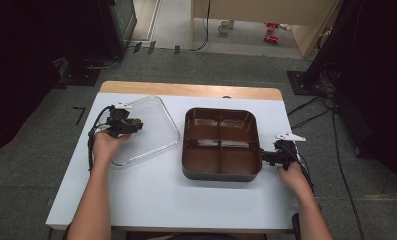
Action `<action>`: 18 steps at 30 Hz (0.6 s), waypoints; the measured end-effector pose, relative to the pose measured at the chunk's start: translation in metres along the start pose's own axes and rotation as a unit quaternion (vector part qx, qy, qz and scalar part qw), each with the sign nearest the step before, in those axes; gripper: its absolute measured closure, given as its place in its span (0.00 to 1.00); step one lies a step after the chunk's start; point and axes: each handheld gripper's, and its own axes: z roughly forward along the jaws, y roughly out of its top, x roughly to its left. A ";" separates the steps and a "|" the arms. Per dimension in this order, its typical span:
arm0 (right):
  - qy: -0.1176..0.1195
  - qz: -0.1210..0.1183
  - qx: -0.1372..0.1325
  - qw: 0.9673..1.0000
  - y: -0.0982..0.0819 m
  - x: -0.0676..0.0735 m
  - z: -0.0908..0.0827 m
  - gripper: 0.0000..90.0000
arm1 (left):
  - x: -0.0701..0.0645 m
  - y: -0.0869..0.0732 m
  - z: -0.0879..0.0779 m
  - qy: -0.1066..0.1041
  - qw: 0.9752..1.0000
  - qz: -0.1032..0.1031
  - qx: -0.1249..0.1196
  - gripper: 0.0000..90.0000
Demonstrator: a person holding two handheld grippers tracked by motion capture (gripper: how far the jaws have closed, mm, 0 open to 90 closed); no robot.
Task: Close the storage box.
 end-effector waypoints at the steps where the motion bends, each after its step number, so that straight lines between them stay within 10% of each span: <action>1: 0.000 0.000 0.000 1.000 0.000 0.000 0.000 0.15 | 0.000 0.000 -0.001 -0.001 1.000 -0.001 -0.002 0.66; 18: 0.000 0.000 0.000 1.000 0.000 0.000 0.000 0.15 | -0.006 0.013 -0.028 -0.022 1.000 -0.007 -0.021 0.66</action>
